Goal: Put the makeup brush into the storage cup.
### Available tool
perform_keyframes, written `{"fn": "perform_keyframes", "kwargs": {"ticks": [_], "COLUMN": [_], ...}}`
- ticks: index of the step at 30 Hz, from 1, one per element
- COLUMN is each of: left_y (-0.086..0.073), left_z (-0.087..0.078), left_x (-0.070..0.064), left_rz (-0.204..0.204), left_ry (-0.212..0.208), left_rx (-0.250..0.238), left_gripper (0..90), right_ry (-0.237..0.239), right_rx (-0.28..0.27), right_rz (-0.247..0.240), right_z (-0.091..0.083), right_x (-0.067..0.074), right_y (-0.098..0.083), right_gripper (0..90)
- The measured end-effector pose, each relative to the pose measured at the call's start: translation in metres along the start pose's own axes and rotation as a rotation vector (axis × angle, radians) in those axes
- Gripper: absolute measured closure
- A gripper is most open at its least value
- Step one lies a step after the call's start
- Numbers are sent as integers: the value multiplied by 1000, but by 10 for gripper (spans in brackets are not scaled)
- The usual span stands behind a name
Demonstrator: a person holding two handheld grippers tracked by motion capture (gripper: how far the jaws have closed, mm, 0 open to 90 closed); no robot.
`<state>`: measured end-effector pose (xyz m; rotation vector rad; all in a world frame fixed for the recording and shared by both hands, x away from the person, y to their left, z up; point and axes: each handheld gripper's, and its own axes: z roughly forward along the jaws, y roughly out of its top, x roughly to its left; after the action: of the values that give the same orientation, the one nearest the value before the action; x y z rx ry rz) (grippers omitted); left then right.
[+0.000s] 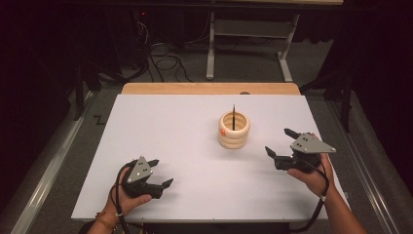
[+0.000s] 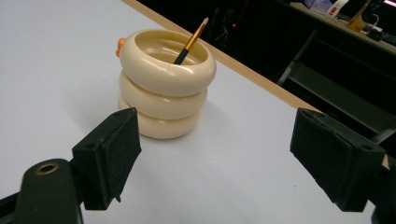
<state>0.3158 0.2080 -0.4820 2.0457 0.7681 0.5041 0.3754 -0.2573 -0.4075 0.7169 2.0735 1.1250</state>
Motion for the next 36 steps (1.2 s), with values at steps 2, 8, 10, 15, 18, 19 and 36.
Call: {"fn": "perform_keyframes", "kwargs": {"ticks": [2, 8, 10, 15, 18, 19, 36], "left_y": [0, 0, 0, 0, 0, 0, 0], "left_z": [0, 0, 0, 0, 0, 0, 1], "left_x": [0, 0, 0, 0, 0, 0, -1], "left_rz": [-2, 1, 3, 1, 5, 4, 6], "left_ry": [1, -1, -1, -1, 0, -1, -2], "left_rx": [-1, 2, 3, 2, 5, 6, 9], "left_gripper": [198, 199, 199, 199, 199, 199, 199], "right_ry": [1, -2, -5, -3, -5, -4, -16], "right_rx": [-3, 10, 11, 21, 35, 40, 76], "right_rz": [1, -21, -25, -23, -12, -15, -7], "right_z": [-2, -5, -7, -10, -12, -12, -33], "right_x": [1, 4, 5, 3, 3, 2, 0], "right_y": [-2, -8, -11, -19, -26, -28, -52], "right_gripper": [172, 172, 172, 172, 172, 172, 171]}}
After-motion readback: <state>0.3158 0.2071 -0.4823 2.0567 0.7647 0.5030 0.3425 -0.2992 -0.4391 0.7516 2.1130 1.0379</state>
